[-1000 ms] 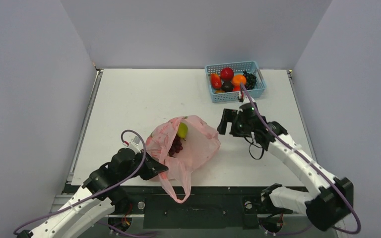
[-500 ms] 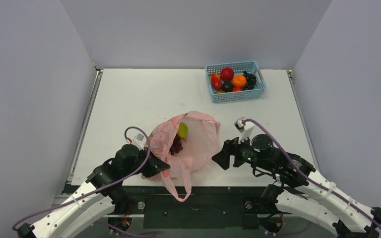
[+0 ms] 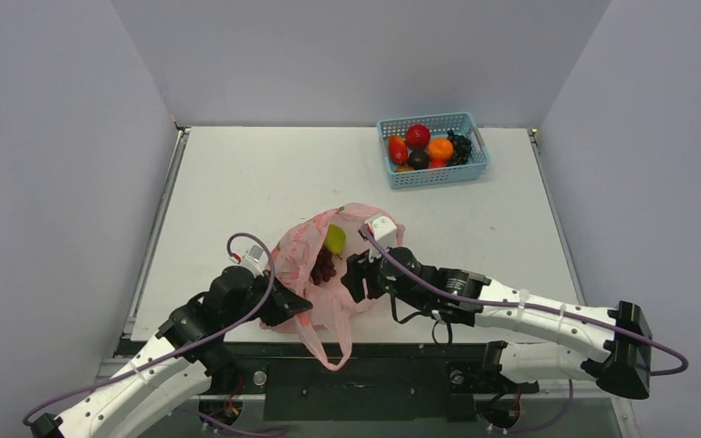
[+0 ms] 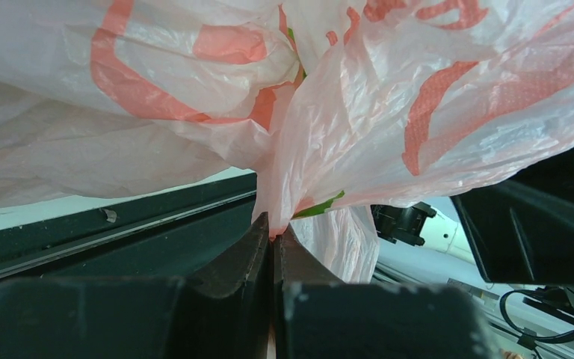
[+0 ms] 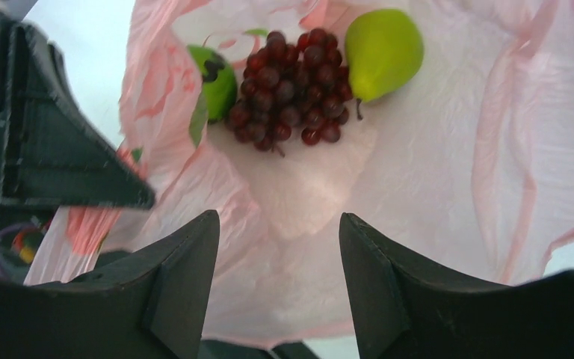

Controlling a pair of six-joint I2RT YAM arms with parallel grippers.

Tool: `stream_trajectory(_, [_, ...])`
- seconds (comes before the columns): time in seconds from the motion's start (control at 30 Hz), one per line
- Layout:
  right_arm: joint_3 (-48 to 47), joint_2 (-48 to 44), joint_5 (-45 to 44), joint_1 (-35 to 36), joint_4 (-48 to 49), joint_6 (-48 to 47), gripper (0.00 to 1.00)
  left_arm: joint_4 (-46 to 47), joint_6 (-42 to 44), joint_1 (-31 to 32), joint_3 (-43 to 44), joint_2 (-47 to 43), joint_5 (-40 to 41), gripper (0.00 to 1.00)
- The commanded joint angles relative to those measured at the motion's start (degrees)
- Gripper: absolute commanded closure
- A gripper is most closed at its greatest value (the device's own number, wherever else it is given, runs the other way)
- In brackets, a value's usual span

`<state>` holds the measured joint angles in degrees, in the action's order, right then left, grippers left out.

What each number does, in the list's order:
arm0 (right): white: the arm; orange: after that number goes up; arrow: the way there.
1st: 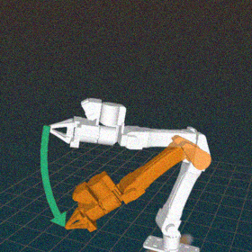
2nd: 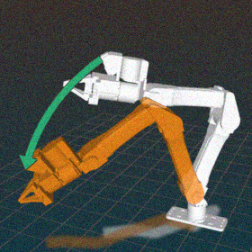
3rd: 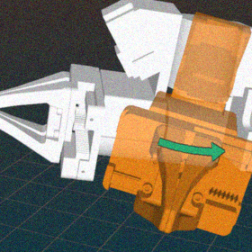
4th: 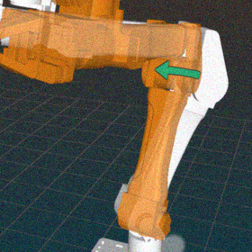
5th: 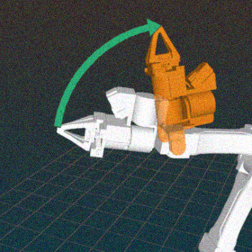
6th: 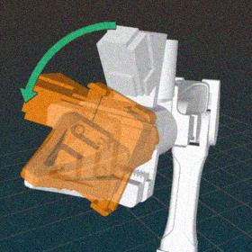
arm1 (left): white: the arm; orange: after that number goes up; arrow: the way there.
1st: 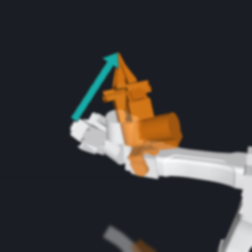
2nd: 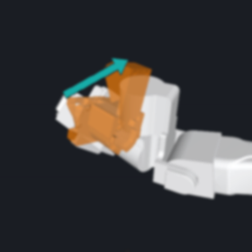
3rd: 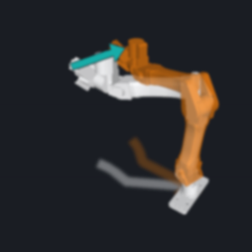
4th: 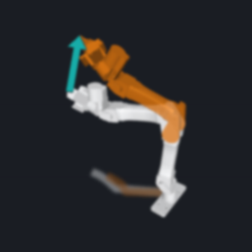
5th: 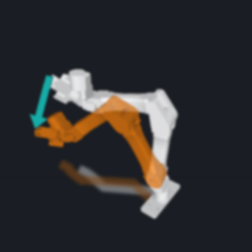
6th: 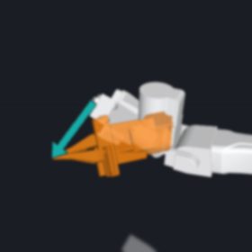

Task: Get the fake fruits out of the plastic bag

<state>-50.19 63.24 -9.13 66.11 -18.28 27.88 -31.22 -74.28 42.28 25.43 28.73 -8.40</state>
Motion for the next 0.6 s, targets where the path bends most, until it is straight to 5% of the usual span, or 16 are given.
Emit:
stream_trajectory(0.0, [1.7,3.9,-9.8,0.3,15.1,-2.0,0.44,2.4,1.2,0.1,2.9,1.4,0.8,1.0])
stream_trajectory(0.57, [3.7,24.1,-17.5,-2.9,41.8,-4.2,0.21,-1.9,2.0,0.2,5.3,-0.7,0.7,1.0])
